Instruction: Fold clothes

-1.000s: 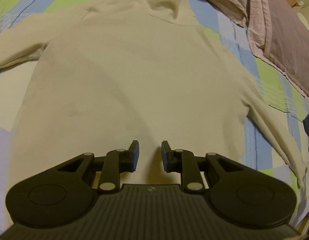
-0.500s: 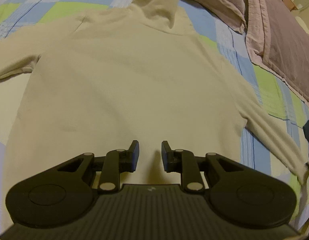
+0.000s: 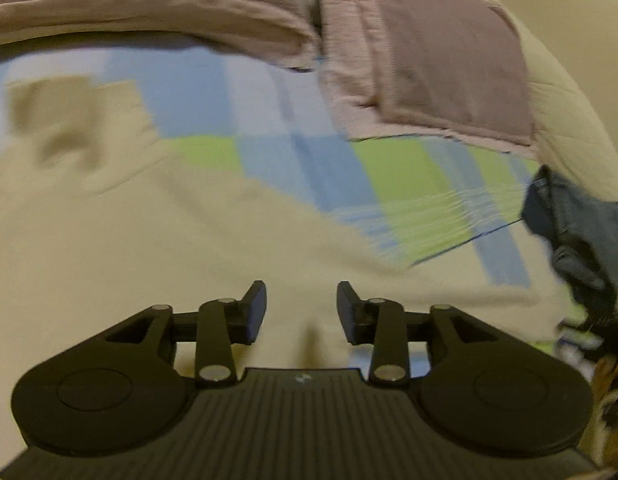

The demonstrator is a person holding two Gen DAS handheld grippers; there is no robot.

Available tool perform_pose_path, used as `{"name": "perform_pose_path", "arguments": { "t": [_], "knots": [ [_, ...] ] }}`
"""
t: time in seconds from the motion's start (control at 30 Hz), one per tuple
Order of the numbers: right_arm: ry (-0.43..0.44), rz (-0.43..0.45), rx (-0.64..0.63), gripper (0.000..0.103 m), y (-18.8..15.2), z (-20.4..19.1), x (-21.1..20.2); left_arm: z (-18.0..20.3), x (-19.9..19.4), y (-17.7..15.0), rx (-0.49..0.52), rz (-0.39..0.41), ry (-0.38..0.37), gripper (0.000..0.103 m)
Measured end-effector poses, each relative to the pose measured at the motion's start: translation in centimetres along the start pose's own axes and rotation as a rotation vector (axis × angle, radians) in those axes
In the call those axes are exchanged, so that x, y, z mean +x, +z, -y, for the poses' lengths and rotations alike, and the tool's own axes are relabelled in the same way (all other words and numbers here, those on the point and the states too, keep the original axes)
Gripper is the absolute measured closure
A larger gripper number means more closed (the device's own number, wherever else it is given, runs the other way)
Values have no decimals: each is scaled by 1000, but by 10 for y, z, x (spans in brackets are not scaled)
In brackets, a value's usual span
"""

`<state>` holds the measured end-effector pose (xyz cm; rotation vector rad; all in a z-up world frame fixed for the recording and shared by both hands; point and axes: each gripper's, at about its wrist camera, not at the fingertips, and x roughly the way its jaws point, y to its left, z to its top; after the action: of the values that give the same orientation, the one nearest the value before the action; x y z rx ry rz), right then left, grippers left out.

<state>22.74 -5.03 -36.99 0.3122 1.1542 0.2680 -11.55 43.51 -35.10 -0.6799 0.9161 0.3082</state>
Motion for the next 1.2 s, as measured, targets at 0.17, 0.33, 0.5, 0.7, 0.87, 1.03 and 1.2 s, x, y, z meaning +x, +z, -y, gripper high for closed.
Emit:
{"name": "perform_pose_path", "arguments": {
  "t": [0.17, 0.33, 0.5, 0.7, 0.87, 1.03, 1.2],
  "knots": [
    [74, 13, 108, 59, -11, 17, -2, 7, 51, 42, -164, -90, -99, 58],
    [72, 65, 70, 59, -14, 11, -1, -1, 100, 65, -299, -197, -15, 58],
    [64, 69, 22, 59, -15, 6, 5, 0, 126, 74, -315, -278, 53, 102],
    [35, 83, -76, 99, -14, -4, 8, 3, 102, 80, -275, -63, -77, 103],
    [57, 193, -136, 99, -11, -15, -1, -8, 108, 82, -323, -83, -117, 103],
    [-21, 95, -126, 98, -15, -10, 11, 3, 103, 67, -243, -168, -83, 78],
    [-77, 116, -305, 59, -24, -17, -13, 19, 74, 50, 99, -153, 16, 78]
  ]
}}
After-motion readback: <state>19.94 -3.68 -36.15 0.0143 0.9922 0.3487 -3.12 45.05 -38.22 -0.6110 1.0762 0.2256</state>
